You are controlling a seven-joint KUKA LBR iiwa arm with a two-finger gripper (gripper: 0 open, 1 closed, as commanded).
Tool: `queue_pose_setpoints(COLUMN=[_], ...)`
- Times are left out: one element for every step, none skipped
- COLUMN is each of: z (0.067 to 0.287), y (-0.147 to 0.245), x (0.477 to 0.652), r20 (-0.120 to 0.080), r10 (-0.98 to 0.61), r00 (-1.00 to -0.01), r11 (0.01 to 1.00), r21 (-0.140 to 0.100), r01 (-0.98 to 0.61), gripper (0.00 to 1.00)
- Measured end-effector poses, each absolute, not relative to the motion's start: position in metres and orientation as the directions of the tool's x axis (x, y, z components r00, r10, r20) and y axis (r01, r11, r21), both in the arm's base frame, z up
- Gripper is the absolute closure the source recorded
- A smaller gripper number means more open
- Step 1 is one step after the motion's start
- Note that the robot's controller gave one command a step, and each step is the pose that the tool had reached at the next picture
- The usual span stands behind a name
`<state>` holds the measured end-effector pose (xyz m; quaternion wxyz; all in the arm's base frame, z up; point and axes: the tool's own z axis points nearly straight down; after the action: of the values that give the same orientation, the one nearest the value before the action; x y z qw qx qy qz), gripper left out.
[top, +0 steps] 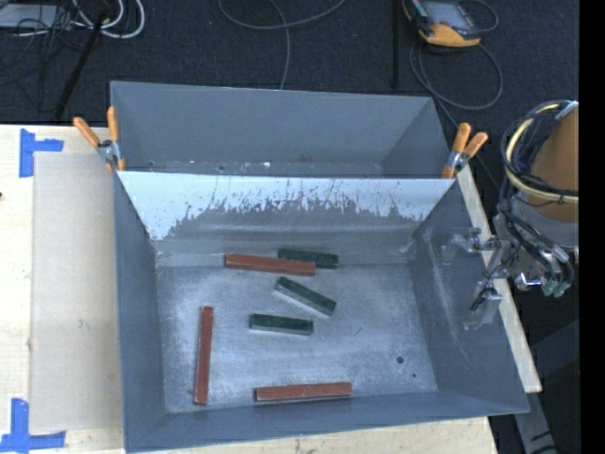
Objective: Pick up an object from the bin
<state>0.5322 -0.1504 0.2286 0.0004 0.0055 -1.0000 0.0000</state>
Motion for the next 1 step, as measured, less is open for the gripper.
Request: queue_pose_setpoints(z=[0.1066], y=[-0.0784], x=[0.574], r20=[0.007], r10=[-0.105], r00=[-0.994], r11=[0.994], r21=[0.005], r01=[-0.105], gripper=[0.0])
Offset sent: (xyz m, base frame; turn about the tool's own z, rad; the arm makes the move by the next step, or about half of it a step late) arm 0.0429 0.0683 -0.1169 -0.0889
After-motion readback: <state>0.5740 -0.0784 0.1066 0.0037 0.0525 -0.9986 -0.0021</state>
